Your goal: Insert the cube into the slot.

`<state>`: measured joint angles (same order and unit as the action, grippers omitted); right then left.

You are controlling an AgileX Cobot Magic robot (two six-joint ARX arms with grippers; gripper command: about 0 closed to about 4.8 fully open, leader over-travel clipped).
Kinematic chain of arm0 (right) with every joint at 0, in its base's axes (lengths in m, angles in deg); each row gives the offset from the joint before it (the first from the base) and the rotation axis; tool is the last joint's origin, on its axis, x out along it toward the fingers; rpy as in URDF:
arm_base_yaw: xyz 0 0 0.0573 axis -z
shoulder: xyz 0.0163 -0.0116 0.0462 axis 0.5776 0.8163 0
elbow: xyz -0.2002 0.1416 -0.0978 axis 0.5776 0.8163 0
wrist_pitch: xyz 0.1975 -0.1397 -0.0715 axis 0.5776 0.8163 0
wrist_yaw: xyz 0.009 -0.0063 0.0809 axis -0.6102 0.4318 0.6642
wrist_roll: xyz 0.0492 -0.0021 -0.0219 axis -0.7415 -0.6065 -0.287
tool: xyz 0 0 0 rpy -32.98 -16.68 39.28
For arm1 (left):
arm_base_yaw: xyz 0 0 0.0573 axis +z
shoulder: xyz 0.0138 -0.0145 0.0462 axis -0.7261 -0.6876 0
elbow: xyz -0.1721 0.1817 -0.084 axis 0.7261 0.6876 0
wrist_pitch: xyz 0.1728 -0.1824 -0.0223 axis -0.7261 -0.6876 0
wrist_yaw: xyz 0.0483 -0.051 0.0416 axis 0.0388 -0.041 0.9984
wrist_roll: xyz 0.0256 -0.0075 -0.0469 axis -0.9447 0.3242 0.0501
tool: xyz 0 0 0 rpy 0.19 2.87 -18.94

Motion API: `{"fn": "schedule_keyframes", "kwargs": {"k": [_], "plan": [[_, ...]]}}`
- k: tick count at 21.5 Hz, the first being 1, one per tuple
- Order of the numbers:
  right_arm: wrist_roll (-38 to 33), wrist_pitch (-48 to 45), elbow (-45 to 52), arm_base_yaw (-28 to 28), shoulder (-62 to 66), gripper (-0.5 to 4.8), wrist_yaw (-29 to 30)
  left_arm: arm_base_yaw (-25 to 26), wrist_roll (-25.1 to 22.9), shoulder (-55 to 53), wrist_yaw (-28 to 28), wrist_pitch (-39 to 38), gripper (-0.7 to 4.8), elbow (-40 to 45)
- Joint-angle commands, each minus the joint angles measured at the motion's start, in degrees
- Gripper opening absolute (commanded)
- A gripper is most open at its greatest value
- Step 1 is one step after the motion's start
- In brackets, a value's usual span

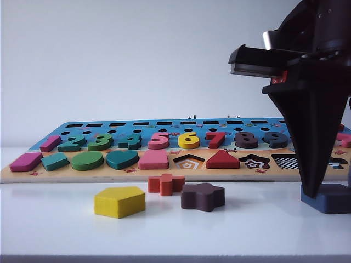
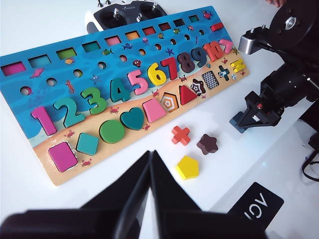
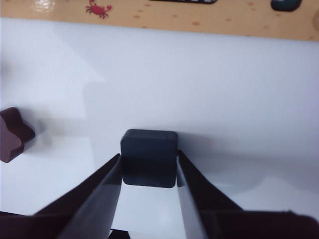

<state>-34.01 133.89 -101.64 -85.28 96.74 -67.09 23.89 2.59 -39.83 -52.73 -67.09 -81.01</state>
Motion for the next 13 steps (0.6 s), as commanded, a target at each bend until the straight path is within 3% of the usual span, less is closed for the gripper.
{"fn": "schedule_keyframes", "kwargs": {"k": [1,13], "plan": [[-0.2,0.3,0.0,0.0,0.0,1.19,-1.8,0.0,0.0,0.0,-0.1,0.6,0.07,-0.3],[0.8,-1.3,-3.1,0.0,-0.1,0.80,-3.6,0.0,0.0,0.0,-0.1,0.6,0.07,-0.3]]}}
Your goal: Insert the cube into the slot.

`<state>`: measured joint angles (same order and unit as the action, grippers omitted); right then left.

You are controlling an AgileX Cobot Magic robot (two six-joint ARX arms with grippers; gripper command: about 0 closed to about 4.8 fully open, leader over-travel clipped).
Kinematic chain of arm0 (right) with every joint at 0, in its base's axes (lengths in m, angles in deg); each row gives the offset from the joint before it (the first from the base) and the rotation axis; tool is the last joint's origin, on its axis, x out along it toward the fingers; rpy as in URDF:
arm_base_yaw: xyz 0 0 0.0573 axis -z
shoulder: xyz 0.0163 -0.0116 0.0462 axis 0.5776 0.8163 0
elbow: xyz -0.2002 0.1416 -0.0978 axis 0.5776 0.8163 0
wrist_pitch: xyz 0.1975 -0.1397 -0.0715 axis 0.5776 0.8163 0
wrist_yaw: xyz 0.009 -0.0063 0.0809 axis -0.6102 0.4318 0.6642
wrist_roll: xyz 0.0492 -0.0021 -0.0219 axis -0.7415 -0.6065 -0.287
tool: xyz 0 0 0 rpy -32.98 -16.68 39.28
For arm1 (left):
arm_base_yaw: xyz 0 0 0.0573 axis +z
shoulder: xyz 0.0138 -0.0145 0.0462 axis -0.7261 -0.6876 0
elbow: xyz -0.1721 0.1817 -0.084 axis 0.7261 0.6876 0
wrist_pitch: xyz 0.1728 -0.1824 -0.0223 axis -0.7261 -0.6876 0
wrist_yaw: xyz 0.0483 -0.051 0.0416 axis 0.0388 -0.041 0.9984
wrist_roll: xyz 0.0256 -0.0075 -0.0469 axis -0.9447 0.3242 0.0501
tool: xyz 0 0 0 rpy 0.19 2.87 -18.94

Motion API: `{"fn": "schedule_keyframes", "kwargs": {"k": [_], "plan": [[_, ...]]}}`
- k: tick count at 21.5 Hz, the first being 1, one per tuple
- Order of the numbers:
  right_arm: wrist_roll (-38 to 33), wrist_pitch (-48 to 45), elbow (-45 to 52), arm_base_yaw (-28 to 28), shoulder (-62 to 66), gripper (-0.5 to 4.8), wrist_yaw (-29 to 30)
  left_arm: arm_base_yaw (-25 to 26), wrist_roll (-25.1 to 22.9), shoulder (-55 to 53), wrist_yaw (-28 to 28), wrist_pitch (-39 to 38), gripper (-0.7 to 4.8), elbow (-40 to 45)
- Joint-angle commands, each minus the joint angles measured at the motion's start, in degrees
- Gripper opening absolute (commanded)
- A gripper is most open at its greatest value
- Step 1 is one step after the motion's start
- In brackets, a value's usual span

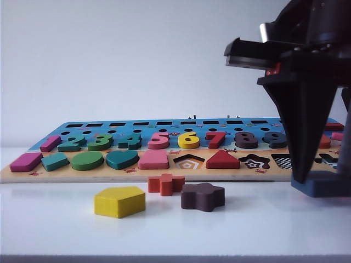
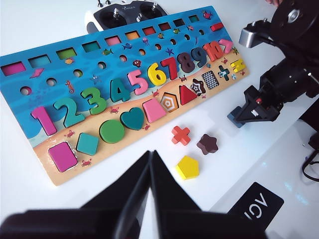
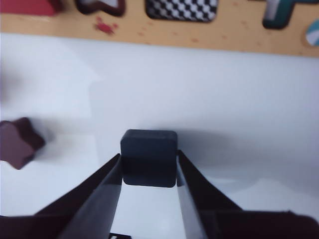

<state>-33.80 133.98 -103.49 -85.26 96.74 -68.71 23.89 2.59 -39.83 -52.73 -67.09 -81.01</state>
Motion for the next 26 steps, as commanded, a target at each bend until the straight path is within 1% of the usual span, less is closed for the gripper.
{"fn": "schedule_keyframes", "kwargs": {"k": [1,2,4,5,6,14,18,23,26], "plan": [[0.7,-1.7,-2.2,0.0,-0.1,0.79,-3.3,0.0,0.0,0.0,-0.1,0.6,0.07,-0.3],[1.1,-1.9,-3.0,0.1,-0.1,0.79,-4.2,0.0,0.0,0.0,-0.1,0.6,0.07,-0.3],[2.6,-2.2,-4.7,0.1,-0.1,0.67,-8.8,0.0,0.0,0.0,-0.1,0.6,0.07,-0.3],[3.5,-3.1,-5.2,0.1,-0.1,0.61,-12.1,0.0,0.0,0.0,-0.1,0.6,0.07,-0.3],[3.6,-3.8,-5.3,0.3,-0.1,0.58,-13.2,0.0,0.0,0.0,-0.1,0.6,0.06,-0.3],[6.3,-6.0,-5.2,6.0,0.4,0.49,-13.3,0.0,0.0,0.0,-0.1,0.6,0.07,-0.3],[8.0,-6.7,-5.2,8.7,0.4,0.49,-11.7,0.0,0.0,0.0,-0.1,0.6,0.07,-0.3],[9.5,-8.0,-5.2,9.6,0.6,0.48,-9.9,0.0,0.0,0.0,-0.1,0.6,0.07,-0.3],[9.9,-8.5,-5.2,9.5,1.0,0.39,-9.6,0.0,0.0,0.0,-0.1,0.6,0.07,-0.3]]}}
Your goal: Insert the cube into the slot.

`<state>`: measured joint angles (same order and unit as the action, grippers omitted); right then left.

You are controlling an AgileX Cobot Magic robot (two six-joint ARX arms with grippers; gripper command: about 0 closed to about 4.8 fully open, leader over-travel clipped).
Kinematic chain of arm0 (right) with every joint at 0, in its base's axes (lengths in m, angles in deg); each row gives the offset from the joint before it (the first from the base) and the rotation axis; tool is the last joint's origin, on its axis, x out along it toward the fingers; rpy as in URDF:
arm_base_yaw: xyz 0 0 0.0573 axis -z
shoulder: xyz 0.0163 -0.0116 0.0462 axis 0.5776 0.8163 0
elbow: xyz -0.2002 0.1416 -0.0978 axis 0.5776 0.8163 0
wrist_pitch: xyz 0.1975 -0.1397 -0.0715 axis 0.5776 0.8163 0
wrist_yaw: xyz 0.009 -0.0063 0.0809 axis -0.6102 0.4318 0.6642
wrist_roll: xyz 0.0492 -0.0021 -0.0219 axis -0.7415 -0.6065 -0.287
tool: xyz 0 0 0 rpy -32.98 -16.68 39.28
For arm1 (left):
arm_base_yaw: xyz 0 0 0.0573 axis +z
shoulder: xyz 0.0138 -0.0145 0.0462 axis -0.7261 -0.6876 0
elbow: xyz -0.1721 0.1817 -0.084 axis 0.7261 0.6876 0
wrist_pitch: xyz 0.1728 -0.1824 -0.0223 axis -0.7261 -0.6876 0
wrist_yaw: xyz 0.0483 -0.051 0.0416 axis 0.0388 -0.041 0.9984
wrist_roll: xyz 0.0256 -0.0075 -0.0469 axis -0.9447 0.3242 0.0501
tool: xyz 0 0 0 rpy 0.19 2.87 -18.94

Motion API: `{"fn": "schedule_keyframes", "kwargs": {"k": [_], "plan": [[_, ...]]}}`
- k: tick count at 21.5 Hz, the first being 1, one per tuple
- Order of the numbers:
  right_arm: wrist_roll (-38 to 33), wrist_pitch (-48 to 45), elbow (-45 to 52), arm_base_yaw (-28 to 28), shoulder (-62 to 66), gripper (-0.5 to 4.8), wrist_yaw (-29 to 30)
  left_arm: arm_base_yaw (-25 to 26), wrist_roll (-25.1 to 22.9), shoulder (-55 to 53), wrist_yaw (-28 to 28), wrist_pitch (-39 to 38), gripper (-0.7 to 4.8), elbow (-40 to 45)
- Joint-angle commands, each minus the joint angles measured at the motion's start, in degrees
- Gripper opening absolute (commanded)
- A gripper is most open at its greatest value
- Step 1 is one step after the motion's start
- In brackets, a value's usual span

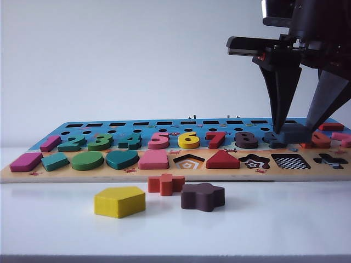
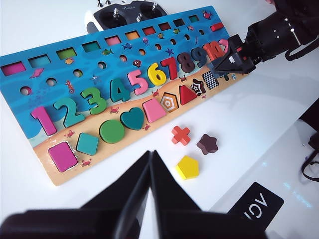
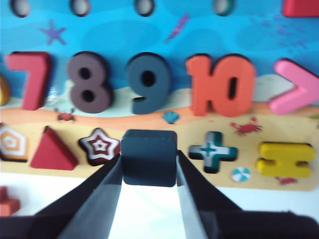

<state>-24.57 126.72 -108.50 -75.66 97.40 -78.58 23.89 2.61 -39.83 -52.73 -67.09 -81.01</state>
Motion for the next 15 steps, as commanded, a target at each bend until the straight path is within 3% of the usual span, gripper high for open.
{"fn": "schedule_keyframes", "kwargs": {"k": [1,15], "plan": [[0.7,-1.4,-0.2,-0.1,0.6,0.39,0.3,0.0,0.0,0.0,-0.1,0.6,0.07,-0.3],[1.6,-2.3,-0.1,0.0,5.2,0.35,0.4,0.0,0.0,0.0,-0.1,0.6,0.07,-0.3]]}}
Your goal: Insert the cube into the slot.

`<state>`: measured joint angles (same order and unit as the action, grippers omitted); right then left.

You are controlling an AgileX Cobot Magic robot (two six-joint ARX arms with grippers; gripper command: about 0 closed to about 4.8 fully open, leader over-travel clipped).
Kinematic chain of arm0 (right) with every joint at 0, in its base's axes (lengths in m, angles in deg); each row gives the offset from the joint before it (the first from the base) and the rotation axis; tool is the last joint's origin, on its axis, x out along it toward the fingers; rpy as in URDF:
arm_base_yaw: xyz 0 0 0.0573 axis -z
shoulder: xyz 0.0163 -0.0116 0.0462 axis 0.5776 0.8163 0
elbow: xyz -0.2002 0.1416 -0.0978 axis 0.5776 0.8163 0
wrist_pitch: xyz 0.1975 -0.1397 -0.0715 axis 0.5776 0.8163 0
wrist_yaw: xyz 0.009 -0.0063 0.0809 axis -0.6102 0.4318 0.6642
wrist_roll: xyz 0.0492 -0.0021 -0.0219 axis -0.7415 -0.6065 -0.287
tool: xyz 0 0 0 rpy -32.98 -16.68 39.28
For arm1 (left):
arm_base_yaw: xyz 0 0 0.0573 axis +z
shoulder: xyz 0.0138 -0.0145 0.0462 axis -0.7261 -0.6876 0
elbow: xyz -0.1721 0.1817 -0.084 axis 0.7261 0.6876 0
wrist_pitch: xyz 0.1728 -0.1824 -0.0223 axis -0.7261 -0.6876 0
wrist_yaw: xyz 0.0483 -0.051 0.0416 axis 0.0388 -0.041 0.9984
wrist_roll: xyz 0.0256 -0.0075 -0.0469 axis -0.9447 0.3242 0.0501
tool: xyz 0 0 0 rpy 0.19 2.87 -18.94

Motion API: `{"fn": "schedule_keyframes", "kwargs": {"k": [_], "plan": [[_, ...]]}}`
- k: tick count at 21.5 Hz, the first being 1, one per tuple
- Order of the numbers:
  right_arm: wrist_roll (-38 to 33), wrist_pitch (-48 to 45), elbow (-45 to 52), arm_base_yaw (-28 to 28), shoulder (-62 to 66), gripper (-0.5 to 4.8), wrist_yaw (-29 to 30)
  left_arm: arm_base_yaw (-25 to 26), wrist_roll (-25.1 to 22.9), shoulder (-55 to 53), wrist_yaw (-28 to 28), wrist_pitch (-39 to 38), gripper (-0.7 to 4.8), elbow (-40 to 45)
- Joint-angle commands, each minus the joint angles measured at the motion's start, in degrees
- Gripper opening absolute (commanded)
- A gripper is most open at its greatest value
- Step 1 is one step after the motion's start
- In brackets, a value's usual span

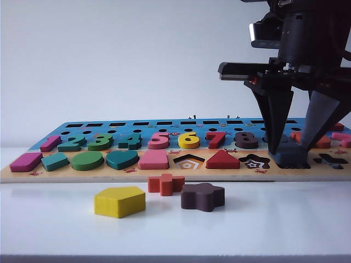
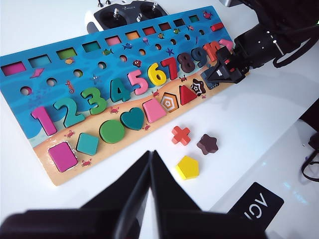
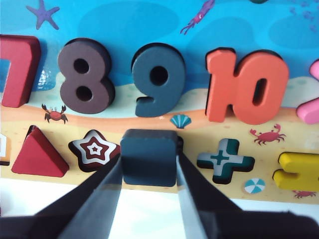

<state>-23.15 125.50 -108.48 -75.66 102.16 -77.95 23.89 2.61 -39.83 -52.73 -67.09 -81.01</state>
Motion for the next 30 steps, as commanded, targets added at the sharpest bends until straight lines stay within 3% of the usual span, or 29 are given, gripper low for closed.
{"fn": "schedule_keyframes", "kwargs": {"k": [1,30], "plan": [[0.2,-1.3,-0.1,0.0,0.6,0.35,-0.2,0.0,0.0,0.0,-0.1,0.6,0.06,-0.3],[0.1,1.4,-0.2,0.0,-0.1,-0.05,-1.6,0.0,0.0,0.0,-0.1,0.6,0.07,-0.2]]}}
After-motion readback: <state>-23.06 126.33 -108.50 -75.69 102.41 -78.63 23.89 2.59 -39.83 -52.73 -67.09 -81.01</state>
